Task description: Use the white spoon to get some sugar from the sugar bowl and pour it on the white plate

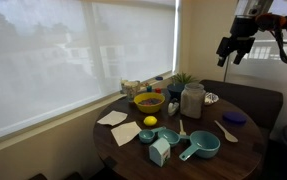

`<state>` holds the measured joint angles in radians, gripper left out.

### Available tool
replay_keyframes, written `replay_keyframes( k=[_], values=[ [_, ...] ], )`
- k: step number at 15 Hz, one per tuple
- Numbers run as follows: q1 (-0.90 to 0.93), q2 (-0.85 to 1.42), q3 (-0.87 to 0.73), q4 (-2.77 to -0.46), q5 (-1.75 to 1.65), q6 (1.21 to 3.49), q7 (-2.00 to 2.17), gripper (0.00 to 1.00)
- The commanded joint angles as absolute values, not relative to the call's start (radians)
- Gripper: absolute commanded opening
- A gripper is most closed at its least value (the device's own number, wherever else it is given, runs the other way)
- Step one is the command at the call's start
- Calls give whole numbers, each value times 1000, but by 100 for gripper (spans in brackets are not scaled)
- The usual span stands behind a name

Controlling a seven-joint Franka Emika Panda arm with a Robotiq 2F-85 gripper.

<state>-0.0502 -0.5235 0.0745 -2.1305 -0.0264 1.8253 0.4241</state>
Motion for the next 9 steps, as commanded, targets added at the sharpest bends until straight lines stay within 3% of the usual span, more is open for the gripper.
replay_keyframes(
  k=[1, 9],
  values=[
    [-60, -519, 78, -2070, -40, 1790, 396, 100],
    [-61, -522, 80, -2076, -27, 1822, 413, 100]
  ],
)
